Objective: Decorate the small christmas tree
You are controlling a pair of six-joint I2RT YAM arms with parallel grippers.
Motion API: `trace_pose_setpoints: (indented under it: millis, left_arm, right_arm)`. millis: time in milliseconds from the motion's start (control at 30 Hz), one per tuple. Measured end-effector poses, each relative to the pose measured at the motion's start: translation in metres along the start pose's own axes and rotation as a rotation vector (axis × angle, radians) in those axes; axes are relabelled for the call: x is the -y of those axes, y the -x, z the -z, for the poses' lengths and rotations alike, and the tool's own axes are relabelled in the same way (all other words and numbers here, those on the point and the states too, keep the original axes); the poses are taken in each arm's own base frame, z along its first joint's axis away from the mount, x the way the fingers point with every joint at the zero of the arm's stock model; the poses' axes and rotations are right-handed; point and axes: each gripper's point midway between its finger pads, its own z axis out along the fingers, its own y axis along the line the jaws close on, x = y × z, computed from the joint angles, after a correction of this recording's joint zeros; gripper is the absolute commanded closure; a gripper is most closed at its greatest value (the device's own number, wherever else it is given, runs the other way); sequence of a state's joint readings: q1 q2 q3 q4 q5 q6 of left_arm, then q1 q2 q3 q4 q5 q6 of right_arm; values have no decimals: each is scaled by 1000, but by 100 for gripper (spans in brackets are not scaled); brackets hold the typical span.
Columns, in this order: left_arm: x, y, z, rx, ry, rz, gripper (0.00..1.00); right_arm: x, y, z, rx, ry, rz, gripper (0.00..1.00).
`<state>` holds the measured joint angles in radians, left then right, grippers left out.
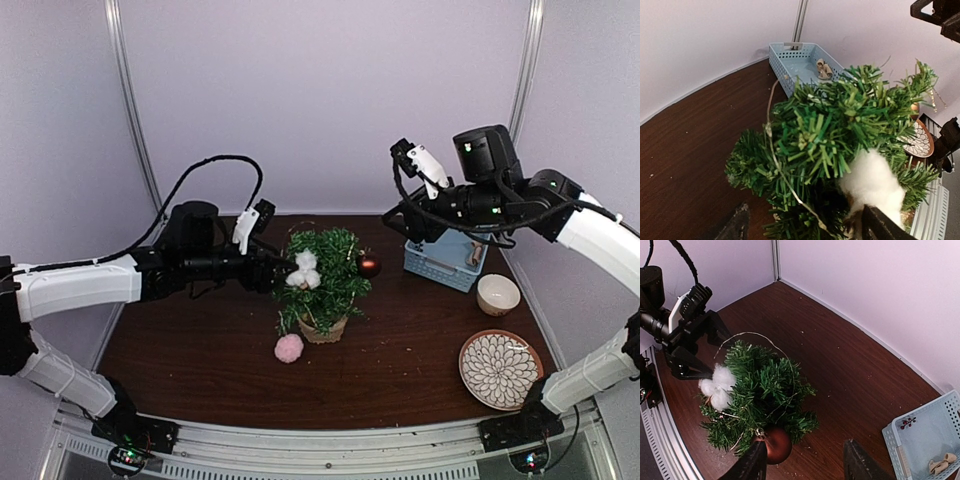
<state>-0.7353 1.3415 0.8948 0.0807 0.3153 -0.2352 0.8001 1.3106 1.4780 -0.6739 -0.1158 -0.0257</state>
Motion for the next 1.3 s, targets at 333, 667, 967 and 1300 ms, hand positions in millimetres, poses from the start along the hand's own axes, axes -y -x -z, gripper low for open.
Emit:
trace_pose_setpoints:
  millis: [333,667,967,1300]
  left_arm:
    - [-4,6,-4,-20,29,-19,21]
    - [13,38,25,74,-3,-54,19]
    - [-12,22,59,130,92,69,52]
    - [-71,-58,59,48,284,325,71]
  right_arm:
    - [3,-14,-12,-16,37,-45,44]
    - [41,-40,-26,-30,23,-196,43]
    - [85,-77,-43,-58,-18,-363,52]
    - [74,-166,-117,-245,78,-514,57]
